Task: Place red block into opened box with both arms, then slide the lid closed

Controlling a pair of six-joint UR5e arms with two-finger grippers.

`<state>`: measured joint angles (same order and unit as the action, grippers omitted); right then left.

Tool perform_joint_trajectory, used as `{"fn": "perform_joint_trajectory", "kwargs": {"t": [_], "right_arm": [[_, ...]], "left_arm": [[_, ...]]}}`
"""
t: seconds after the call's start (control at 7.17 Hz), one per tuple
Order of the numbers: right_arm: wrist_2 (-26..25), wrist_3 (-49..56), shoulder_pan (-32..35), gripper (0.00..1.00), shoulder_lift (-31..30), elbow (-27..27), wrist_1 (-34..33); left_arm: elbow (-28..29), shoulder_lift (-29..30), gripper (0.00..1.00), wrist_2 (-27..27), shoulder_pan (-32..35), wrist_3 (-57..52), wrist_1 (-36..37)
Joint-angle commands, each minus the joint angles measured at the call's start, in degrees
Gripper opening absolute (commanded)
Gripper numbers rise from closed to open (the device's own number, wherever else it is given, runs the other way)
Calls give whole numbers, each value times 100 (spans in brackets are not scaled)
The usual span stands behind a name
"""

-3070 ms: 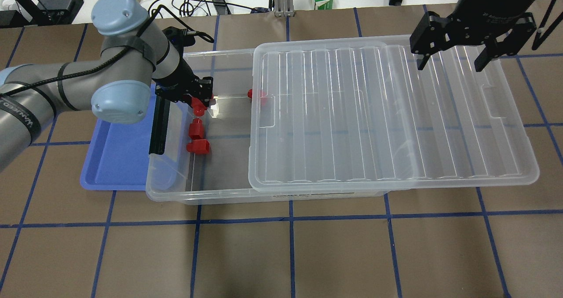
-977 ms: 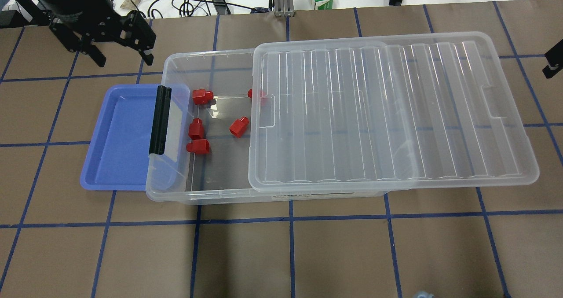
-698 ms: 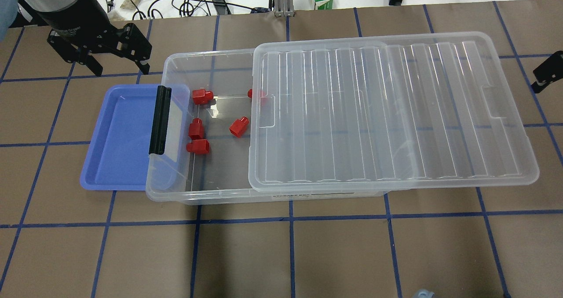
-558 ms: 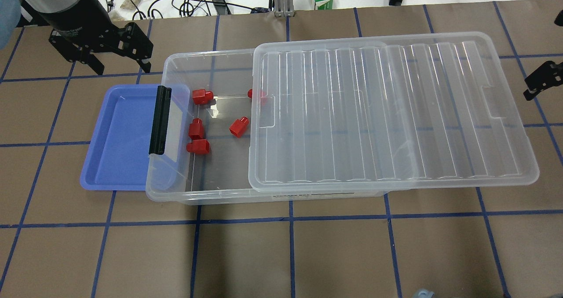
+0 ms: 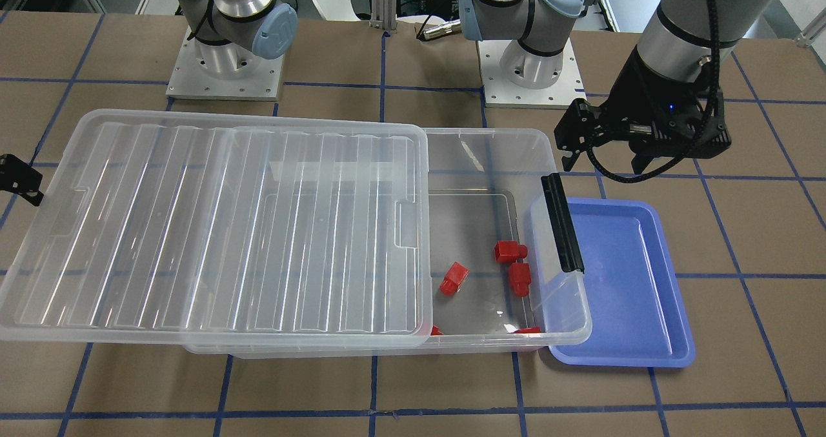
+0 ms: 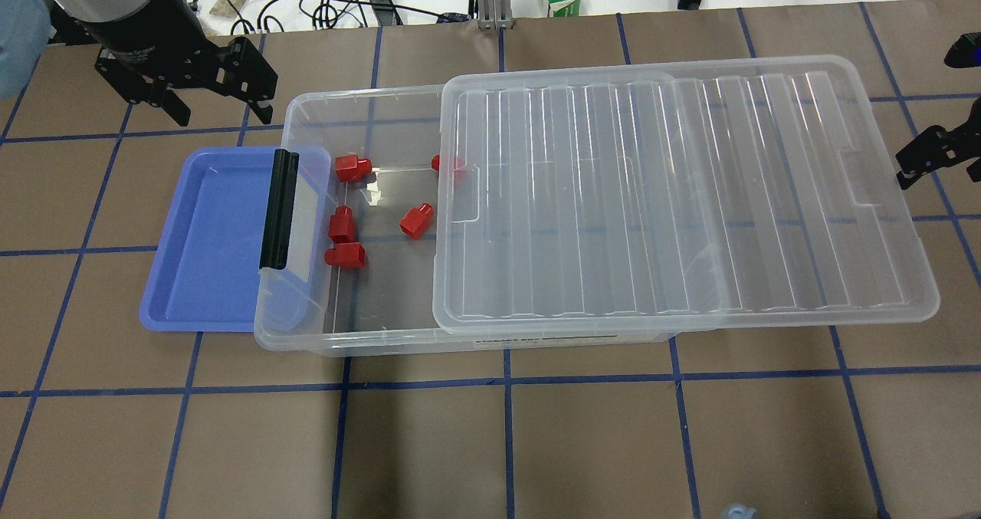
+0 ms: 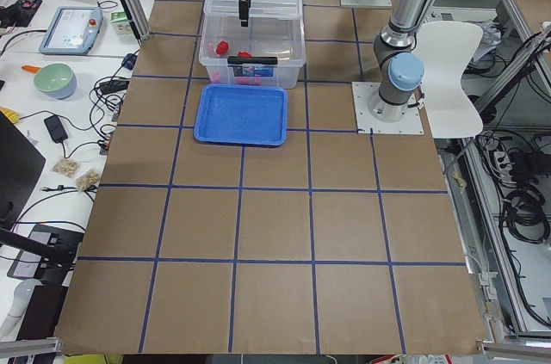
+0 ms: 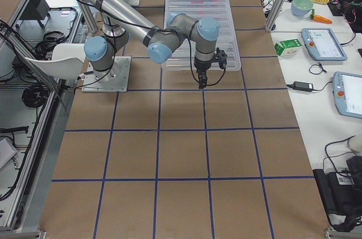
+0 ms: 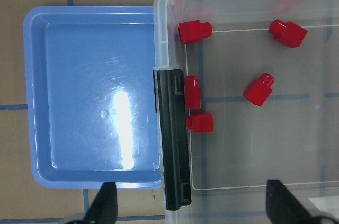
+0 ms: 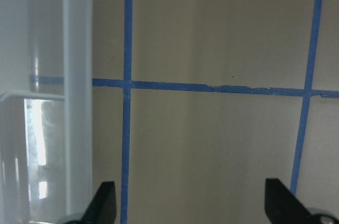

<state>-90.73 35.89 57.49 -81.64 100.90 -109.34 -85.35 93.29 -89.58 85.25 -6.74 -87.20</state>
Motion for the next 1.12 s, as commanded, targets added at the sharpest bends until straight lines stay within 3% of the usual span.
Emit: {"fn": "perform_joint_trajectory", "kwargs": {"t": [0.0, 0.28, 0.98], "right_arm": [[248, -204, 138, 100, -19, 26, 44], [240, -764, 733, 100, -36, 52, 35], [249, -2365, 2035, 100, -19, 52, -44]], "left_arm": [[36, -48, 100, 28, 1, 153, 317], [27, -144, 100, 29, 10, 839, 282], [19, -110, 100, 55, 10, 814, 317]]}}
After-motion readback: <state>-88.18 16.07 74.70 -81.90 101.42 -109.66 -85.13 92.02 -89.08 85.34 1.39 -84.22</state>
